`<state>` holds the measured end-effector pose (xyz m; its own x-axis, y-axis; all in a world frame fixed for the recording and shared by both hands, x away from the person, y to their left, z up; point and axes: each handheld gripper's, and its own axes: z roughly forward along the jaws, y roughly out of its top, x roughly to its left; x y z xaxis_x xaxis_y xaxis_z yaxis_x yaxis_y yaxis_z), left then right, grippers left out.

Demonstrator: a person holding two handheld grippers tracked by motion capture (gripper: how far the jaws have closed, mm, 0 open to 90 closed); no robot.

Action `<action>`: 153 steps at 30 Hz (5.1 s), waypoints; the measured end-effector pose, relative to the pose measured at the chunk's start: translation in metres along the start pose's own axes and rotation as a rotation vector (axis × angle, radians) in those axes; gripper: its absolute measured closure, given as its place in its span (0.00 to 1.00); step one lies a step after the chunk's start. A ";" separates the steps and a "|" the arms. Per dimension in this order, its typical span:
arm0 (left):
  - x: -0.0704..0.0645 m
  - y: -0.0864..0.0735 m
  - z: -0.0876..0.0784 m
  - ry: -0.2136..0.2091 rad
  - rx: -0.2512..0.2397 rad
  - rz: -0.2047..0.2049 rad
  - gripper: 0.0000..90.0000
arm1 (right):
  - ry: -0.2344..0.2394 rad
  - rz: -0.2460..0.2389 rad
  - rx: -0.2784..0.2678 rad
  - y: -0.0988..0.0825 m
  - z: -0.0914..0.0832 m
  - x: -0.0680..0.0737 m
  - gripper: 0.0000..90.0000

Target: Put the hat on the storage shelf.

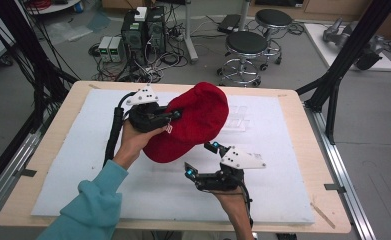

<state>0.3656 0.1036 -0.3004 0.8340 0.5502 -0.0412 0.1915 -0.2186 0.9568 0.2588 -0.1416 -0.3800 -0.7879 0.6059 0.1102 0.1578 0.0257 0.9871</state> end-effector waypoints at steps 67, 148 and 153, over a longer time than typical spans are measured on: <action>-0.013 -0.002 0.002 -0.025 0.039 0.036 0.20 | 0.120 0.166 0.018 0.012 0.008 -0.013 0.92; 0.044 -0.201 -0.153 0.395 -0.187 -0.055 0.17 | -0.374 -0.125 0.344 0.051 0.041 -0.148 0.92; 0.043 -0.201 -0.152 0.398 -0.189 -0.055 0.17 | -0.371 -0.103 0.366 0.045 0.045 -0.152 0.92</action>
<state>0.2843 0.2941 -0.4508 0.5543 0.8322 -0.0146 0.1012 -0.0500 0.9936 0.4122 -0.1970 -0.3578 -0.5571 0.8245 -0.0995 0.3401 0.3358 0.8784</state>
